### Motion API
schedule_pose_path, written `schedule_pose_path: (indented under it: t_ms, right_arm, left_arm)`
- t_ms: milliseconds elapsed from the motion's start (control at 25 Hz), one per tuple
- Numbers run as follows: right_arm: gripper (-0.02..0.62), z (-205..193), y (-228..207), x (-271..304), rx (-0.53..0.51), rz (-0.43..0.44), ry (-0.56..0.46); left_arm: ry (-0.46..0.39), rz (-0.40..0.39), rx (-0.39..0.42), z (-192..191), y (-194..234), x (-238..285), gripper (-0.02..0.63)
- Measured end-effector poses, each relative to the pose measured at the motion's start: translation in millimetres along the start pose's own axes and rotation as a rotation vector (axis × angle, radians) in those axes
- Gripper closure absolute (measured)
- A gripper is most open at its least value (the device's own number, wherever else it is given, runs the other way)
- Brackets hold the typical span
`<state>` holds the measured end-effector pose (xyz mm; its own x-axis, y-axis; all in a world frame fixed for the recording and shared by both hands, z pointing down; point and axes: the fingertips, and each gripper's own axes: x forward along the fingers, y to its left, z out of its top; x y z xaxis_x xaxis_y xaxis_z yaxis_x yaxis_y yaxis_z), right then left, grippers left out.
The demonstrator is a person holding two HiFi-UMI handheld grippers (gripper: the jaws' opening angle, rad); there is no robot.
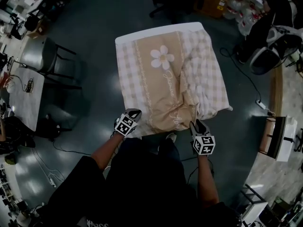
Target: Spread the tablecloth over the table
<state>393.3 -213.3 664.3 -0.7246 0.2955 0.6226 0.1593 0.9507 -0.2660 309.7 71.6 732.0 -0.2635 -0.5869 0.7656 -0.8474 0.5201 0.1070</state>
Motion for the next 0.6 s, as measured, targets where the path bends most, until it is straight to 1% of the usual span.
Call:
schedule_pose_path:
  t_ms: [40, 120, 240, 320, 400, 480, 520, 600]
  right_arm:
    - [0.433, 11, 15, 11, 0.001, 0.034, -0.016]
    - [0.436, 22, 46, 47, -0.024, 0.083, 0.003]
    - [0.437, 38, 90, 116, -0.081, 0.107, 0.072]
    - [0.451, 46, 113, 167, -0.099, 0.095, 0.137]
    - [0.462, 35, 126, 209, -0.086, 0.047, 0.238]
    - [0.462, 17, 127, 240, -0.050, -0.036, 0.326]
    - [0.462, 14, 123, 251, -0.029, -0.088, 0.339]
    - [0.511, 20, 113, 268, 0.001, -0.191, 0.309]
  left_arm:
    - [0.008, 0.015, 0.016, 5, 15, 5, 0.588]
    - [0.037, 0.019, 0.061, 8, 38, 20, 0.588]
    - [0.089, -0.024, 0.116, 6, 67, 44, 0.588]
    - [0.113, -0.070, 0.141, 6, 88, 56, 0.588]
    - [0.099, -0.162, 0.159, 4, 101, 64, 0.587]
    - [0.073, -0.277, 0.168, 4, 104, 63, 0.588]
    - [0.076, -0.315, 0.174, 4, 107, 62, 0.589]
    - [0.096, -0.363, 0.178, 5, 120, 63, 0.589]
